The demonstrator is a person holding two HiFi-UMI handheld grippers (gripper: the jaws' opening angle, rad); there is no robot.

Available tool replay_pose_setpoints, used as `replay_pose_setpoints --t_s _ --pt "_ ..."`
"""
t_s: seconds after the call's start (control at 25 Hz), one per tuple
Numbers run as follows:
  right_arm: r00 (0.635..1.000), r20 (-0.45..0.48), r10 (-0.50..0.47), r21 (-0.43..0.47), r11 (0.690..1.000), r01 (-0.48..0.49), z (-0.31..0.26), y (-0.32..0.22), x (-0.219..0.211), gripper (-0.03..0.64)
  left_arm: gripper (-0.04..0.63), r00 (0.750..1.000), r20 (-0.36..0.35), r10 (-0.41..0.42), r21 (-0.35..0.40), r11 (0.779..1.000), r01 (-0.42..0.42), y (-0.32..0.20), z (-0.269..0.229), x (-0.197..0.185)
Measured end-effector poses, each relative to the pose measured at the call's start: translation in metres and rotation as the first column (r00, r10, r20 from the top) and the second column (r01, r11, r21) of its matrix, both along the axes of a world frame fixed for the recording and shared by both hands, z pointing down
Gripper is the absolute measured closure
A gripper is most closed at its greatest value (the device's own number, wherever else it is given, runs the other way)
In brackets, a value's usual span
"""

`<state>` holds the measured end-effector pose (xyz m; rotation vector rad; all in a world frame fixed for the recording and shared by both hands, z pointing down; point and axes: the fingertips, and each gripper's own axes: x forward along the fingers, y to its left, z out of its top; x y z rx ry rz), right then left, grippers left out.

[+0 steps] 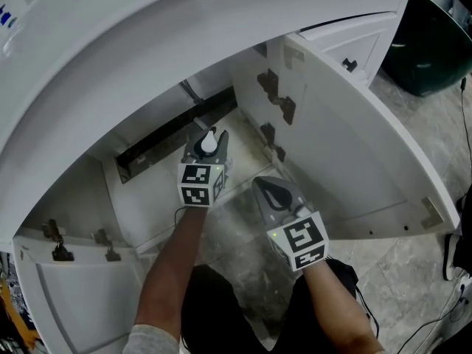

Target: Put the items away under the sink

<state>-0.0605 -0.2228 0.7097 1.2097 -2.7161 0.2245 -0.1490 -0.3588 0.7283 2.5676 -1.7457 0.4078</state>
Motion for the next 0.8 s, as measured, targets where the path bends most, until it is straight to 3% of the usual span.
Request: replay_pose_setpoints --t_s 0.16,0.4,0.52,0.68,0.8 --pt "1.000 0.005 -0.015 -0.004 1.000 0.015 0.001 0.002 -0.003 0.618 0.401 0.999 -0.038 0.017 -0.022 1.000 -0.018 0.003 0.000 0.002" --pt "1.000 0.000 -0.019 -0.004 1.000 0.019 0.001 0.003 -0.004 0.618 0.286 0.998 -0.042 0.045 -0.013 0.999 -0.045 0.019 -0.003 0.003" --pt "1.000 0.002 -0.018 -0.005 1.000 0.018 -0.002 0.002 -0.004 0.618 0.259 0.998 -0.057 0.036 -0.014 0.999 -0.037 0.035 -0.002 -0.001" --pt "1.000 0.010 -0.017 0.001 1.000 0.017 -0.003 0.001 -0.005 0.618 0.230 0.991 -0.132 -0.002 -0.009 1.000 0.001 0.060 -0.006 -0.011" --pt "1.000 0.017 -0.022 0.005 1.000 0.022 -0.004 0.002 -0.006 0.618 0.229 0.981 -0.187 -0.050 0.037 0.998 0.058 0.082 -0.022 -0.023"
